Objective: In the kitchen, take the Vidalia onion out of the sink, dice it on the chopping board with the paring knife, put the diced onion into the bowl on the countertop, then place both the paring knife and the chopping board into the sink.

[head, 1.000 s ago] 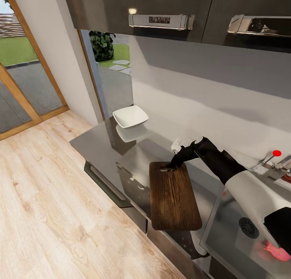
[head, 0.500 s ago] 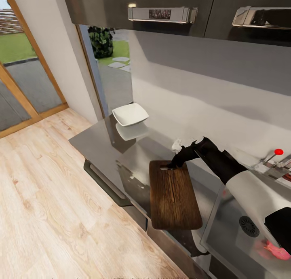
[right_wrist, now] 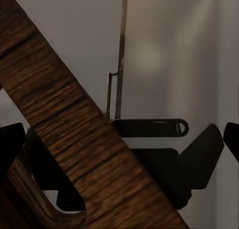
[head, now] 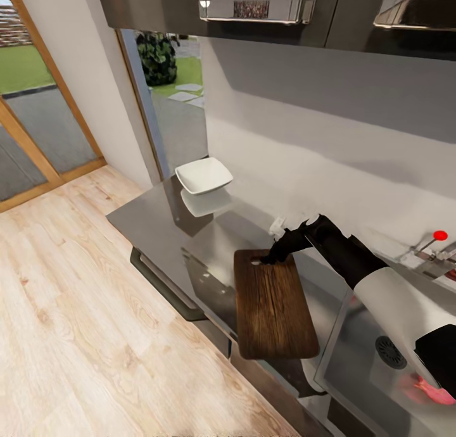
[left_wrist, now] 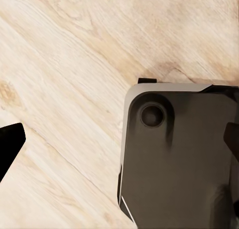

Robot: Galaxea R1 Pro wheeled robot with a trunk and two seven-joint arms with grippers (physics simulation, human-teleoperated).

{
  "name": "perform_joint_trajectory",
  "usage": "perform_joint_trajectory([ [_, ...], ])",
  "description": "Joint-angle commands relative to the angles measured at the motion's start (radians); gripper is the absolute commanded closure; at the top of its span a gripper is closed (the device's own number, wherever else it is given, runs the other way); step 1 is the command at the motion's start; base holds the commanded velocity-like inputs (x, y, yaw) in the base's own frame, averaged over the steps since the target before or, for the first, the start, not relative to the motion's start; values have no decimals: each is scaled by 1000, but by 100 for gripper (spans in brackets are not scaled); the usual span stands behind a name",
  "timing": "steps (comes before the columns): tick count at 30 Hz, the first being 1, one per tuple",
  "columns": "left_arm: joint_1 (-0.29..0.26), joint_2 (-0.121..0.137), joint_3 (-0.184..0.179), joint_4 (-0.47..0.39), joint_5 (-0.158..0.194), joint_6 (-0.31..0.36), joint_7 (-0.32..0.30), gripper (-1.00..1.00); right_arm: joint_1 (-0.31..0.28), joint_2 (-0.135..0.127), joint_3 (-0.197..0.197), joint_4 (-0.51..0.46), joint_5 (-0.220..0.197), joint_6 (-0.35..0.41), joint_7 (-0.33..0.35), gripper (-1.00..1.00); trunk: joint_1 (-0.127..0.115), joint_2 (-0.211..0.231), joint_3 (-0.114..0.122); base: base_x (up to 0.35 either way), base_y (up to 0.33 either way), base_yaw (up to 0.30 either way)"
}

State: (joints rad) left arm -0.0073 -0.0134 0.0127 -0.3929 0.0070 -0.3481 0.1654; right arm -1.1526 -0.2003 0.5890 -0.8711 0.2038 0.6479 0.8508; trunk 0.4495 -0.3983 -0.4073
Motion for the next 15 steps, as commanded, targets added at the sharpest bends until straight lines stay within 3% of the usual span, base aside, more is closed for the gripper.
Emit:
perform_joint_trajectory([
  [1, 0, 0, 1, 0, 1, -3, 2, -100, -1, -1, 2, -2, 9, 1, 7, -100, 0, -2, -3, 0, 0, 0],
  [15, 0, 0, 1, 0, 1, -3, 2, -100, -1, -2, 2, -2, 10, 0, 5, -100, 0, -2, -18, 0, 0, 0],
])
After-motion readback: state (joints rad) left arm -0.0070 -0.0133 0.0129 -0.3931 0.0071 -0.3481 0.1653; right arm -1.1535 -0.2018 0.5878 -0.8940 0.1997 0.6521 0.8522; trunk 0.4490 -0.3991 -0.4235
